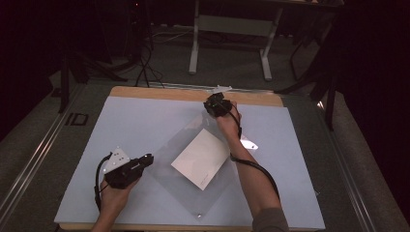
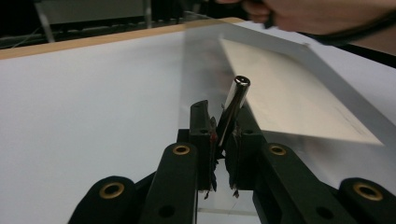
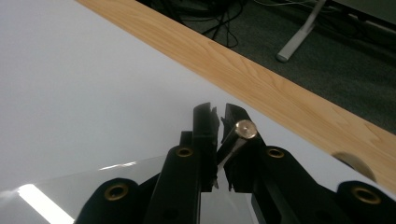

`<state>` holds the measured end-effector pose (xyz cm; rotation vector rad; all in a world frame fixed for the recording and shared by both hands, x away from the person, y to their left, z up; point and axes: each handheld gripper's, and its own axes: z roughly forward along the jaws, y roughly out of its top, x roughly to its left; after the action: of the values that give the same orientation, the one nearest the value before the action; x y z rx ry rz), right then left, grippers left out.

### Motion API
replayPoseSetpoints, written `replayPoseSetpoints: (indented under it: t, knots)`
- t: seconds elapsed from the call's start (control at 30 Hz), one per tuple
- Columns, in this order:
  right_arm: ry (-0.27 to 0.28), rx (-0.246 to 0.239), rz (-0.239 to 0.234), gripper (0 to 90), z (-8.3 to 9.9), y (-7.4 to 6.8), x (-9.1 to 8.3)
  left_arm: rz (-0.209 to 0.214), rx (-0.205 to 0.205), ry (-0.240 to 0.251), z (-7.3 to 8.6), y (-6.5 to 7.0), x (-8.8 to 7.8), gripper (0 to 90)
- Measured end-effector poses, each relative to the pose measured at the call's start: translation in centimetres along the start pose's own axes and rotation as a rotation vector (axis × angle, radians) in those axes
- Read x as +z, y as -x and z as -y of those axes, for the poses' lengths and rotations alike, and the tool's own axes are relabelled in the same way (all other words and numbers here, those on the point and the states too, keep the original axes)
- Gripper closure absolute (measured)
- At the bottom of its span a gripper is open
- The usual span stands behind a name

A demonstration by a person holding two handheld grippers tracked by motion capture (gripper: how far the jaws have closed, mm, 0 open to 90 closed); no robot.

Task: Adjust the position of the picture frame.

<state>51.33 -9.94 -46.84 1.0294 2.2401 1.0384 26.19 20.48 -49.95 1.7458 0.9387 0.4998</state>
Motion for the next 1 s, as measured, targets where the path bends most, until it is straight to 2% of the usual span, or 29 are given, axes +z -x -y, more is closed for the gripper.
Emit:
replayPoseSetpoints:
  t: [0.07, 0.27, 0.33, 0.37, 0.43, 0.5, 0.73, 1.0]
  knots:
    - [0.009, 0.033, -0.014, 85.0, 0.4, 0.6, -0.9, -0.019, -0.007, -0.002, -0.2, -0.8, 0.2, 82.4]
    - [0.011, 0.079, -0.022, 85.5, 1.4, 1.7, -2.8, -0.055, -0.016, -0.018, -1.6, -2.4, 0.8, 82.4]
    - [0.011, 0.084, -0.023, 85.6, 1.8, 2.0, -3.5, -0.070, -0.025, -0.013, -2.2, -3.3, 1.1, 82.2]
    - [0.011, 0.084, -0.023, 85.6, 1.8, 2.0, -3.5, -0.070, -0.025, -0.013, -2.2, -3.3, 1.1, 82.1]
    - [0.017, 0.088, -0.037, 85.6, 2.5, 2.5, -4.7, -0.089, -0.034, -0.014, -2.9, -4.6, 1.8, 82.2]
    - [0.016, 0.090, -0.038, 85.5, 2.8, 2.6, -5.3, -0.092, -0.032, -0.034, -3.3, -5.2, 2.3, 82.3]
    - [0.001, 0.094, -0.023, 85.1, 4.0, 3.0, -6.7, -0.121, -0.017, -0.092, -4.8, -7.1, 4.5, 82.4]
    - [-0.011, 0.105, -0.012, 84.2, 5.4, 3.1, -7.6, -0.135, -0.043, -0.126, -5.1, -8.4, 6.9, 82.6]
